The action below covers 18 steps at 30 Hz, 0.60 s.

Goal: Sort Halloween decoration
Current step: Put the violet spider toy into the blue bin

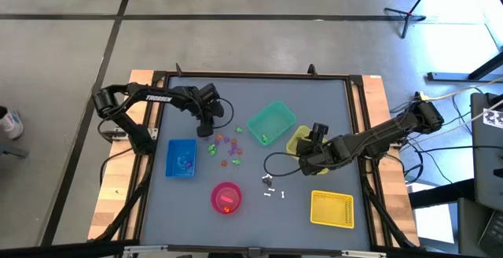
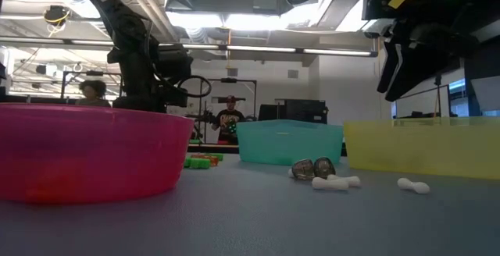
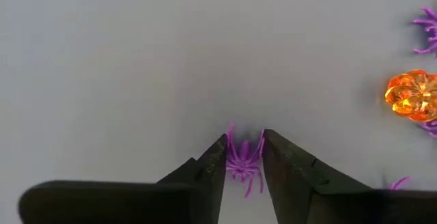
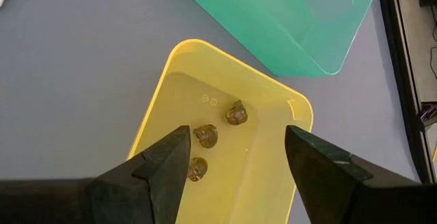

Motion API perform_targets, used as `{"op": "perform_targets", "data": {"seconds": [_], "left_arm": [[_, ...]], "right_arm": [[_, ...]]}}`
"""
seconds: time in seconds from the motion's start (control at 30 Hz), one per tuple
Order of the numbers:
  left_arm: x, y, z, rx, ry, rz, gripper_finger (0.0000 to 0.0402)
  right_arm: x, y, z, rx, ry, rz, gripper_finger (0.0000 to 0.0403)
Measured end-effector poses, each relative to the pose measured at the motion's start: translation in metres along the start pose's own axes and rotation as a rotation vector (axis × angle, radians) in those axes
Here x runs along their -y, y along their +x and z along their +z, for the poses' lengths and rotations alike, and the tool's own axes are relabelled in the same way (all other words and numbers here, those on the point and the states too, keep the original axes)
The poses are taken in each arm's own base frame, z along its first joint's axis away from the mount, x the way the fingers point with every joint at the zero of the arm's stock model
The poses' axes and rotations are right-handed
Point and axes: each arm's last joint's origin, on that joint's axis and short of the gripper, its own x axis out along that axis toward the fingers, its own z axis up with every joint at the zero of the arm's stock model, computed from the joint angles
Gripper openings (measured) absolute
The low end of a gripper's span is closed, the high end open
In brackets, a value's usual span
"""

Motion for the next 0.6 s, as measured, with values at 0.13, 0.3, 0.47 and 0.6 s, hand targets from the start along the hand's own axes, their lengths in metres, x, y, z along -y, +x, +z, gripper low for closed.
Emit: {"op": "perform_targets", "data": {"seconds": [0.13,0.3,0.47,0.6], "left_arm": [[0.0,-0.0001,-0.0001,-0.001,0.0,0.001,0.0073],[0.0002,-0.0007,-0.0003,0.0,0.0,0.001,0.0063],[0.0002,-0.0009,-0.0004,0.0,0.0,0.001,0.0049],[0.0002,-0.0009,-0.0004,0.0,0.0,0.001,0.0037]], "right_arm": [[0.0,0.0,0.0,0.0,0.0,0.0,0.0237],[0.0,0.0,0.0,0.0,0.0,0.0,0.0237],[0.0,0.0,0.0,0.0,0.0,0.0,0.0237],[0.0,0.0,0.0,0.0,0.0,0.0,0.0237]]}}
